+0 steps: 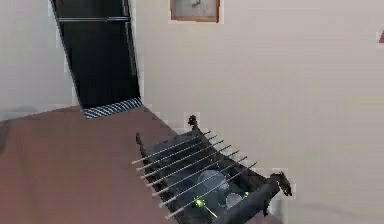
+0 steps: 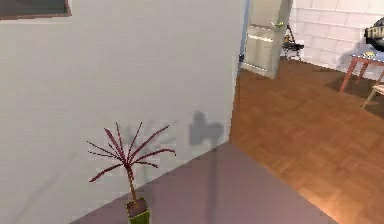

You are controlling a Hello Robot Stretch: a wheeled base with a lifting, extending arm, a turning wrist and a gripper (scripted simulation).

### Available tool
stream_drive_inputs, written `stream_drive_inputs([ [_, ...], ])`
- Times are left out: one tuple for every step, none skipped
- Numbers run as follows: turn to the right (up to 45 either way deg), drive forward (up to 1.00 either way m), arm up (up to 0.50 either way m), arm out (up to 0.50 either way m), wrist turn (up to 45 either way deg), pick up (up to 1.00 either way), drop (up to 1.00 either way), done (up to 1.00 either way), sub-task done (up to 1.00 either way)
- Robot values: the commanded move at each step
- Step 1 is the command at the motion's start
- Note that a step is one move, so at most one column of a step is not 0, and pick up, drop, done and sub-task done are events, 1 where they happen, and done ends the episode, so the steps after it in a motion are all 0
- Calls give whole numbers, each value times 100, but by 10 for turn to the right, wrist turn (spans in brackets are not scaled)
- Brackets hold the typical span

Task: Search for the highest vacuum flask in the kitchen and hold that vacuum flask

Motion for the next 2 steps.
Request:
stream_drive_inputs([
  [-450,0,0,0,0,0,0,0,0],
  [-420,0,0,0,0,0,0,0,0],
])
